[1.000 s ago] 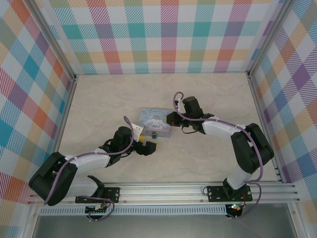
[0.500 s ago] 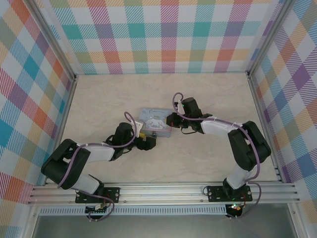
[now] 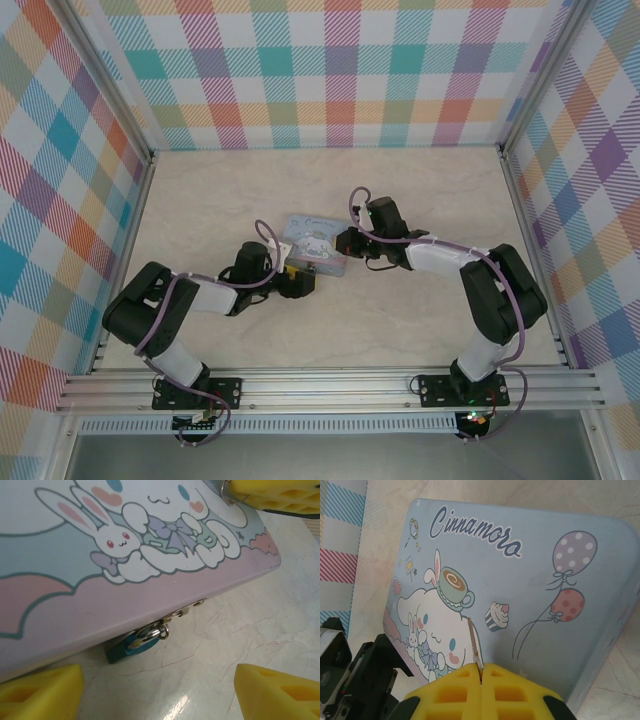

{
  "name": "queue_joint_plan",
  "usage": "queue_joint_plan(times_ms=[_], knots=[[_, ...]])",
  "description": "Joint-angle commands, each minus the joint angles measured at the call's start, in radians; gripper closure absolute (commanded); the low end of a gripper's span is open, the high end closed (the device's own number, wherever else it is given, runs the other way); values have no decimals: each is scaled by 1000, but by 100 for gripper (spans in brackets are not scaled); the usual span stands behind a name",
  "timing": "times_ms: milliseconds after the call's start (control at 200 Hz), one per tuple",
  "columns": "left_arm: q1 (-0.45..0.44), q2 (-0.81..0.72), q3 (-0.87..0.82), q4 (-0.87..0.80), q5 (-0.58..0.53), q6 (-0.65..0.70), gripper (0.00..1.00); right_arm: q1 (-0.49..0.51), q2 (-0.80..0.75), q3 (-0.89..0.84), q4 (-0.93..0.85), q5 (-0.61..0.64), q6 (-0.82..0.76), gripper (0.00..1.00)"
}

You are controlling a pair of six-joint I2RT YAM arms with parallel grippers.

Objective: Unlock the padlock with the key

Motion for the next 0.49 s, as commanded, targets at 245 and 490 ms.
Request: queue_joint_plan(times_ms=[245, 490], knots=[[-33, 89, 34, 102, -2, -16, 24, 6, 34, -34, -49, 11, -10, 100], [-82, 122, 64, 102, -22, -33, 32, 5, 24, -38, -47, 18, -4, 100]])
